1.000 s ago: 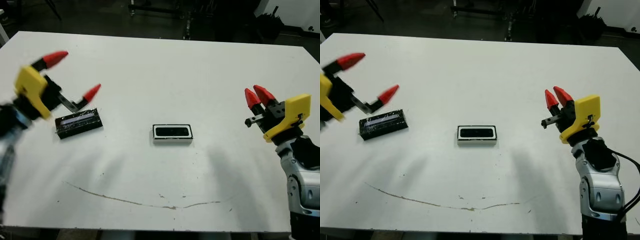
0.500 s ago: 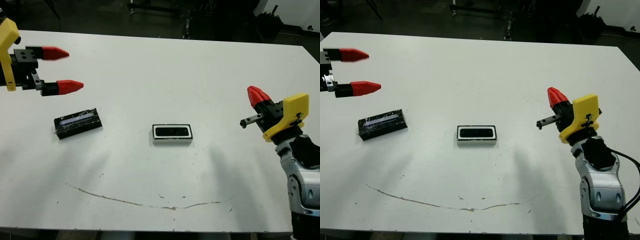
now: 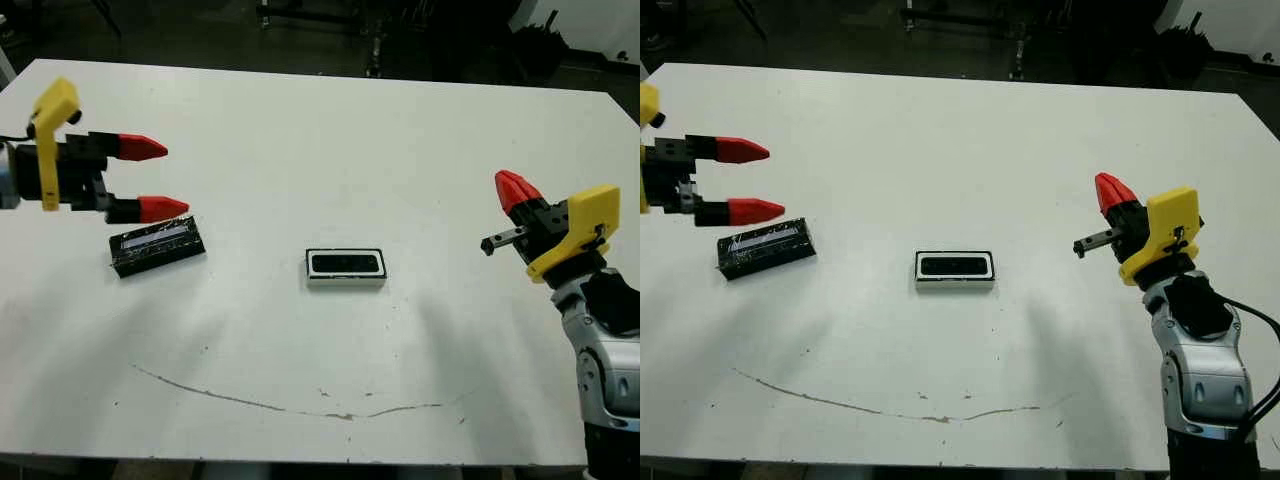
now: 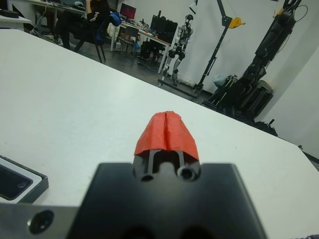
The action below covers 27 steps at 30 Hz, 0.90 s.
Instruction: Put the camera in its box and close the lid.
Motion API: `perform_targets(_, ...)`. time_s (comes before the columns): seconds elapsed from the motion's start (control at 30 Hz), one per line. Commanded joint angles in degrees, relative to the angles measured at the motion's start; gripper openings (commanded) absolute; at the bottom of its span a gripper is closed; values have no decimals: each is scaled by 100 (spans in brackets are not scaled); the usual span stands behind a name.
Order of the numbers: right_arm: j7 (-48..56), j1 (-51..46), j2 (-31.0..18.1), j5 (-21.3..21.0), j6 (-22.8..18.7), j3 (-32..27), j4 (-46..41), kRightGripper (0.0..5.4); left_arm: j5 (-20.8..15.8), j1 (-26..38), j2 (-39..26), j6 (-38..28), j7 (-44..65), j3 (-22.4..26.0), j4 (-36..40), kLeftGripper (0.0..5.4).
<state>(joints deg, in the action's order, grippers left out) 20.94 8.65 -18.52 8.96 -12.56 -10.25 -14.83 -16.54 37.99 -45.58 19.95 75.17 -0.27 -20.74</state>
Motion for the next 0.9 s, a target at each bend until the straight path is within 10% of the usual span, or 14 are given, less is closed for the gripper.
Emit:
perform_targets(0.03, -5, 20, -104, 65, -76, -30, 5, 1, 156, -222, -125, 181, -116, -132, 293, 540)
perform_targets(0.9, -31, -53, -109, 100, -122, -14, -85, 1, 1352, -435, -531, -1418, 125, -861, 216, 540)
